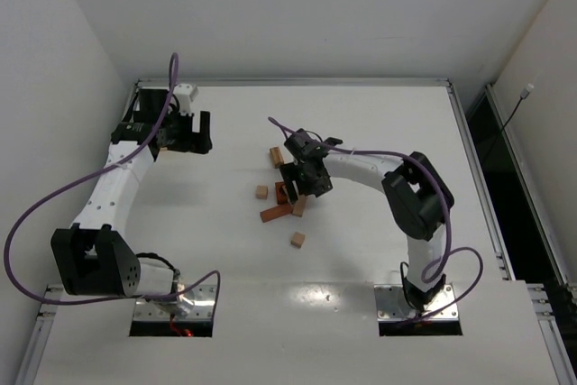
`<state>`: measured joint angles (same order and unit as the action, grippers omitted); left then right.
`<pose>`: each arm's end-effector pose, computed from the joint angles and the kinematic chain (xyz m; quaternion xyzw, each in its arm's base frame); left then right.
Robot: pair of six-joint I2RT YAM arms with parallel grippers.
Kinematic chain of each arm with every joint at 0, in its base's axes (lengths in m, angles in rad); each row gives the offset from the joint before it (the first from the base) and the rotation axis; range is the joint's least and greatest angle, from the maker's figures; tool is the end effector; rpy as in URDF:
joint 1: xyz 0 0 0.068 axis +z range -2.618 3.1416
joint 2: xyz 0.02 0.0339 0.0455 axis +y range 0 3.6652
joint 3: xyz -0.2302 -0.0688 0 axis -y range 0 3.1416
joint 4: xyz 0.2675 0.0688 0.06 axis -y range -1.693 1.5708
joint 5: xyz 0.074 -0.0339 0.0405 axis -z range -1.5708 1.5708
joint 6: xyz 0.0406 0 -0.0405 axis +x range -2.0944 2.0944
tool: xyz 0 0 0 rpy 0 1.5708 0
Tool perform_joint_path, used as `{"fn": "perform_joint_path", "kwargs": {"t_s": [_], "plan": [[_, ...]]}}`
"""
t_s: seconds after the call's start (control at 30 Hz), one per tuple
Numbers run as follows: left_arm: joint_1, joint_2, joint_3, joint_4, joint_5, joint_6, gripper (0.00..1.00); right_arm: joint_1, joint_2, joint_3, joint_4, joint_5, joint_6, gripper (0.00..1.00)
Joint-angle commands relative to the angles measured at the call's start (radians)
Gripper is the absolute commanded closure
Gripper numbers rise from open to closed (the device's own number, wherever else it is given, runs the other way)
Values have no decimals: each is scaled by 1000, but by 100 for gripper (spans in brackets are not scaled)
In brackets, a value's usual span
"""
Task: Build the wood block tower
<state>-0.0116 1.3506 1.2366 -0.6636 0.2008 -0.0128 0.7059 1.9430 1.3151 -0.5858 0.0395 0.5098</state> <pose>0.3233 -0.0118 0.2875 0.0382 0.9178 -0.0971 0.3832 0.3020 0.2553 0.1120 -0.0928 0.9795 0.0855 0.1569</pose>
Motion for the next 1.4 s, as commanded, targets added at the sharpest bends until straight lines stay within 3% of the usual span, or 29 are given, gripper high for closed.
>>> {"fn": "perform_joint_path", "kwargs": {"t_s": [0.0, 0.53, 0.73, 0.8, 0.9, 0.93, 1.0, 1.17, 1.37], "plan": [[2, -36, 12, 38, -23, -7, 13, -8, 33, 21, -36, 10, 67, 32], [2, 18, 20, 65, -32, -16, 13, -28, 143, 50, -26, -16, 99, 41], [2, 18, 0, 75, -32, -16, 13, -46, 143, 41, -26, -16, 99, 50], [2, 18, 0, 84, -32, -16, 13, -59, 143, 32, -26, -16, 99, 55], [2, 27, 0, 84, -32, -16, 13, -77, 143, 32, -17, -7, 99, 73], [2, 27, 0, 84, -32, -16, 13, -86, 143, 32, -17, -7, 99, 88], [2, 27, -11, 84, -32, -16, 13, -95, 134, 44, -17, -16, 85, 100], [2, 27, -31, 102, -23, -26, 13, -166, 111, 33, 56, -179, 65, 100], [2, 27, -40, 102, -14, -26, 13, -275, 190, 84, 262, -600, 65, 100]]}}
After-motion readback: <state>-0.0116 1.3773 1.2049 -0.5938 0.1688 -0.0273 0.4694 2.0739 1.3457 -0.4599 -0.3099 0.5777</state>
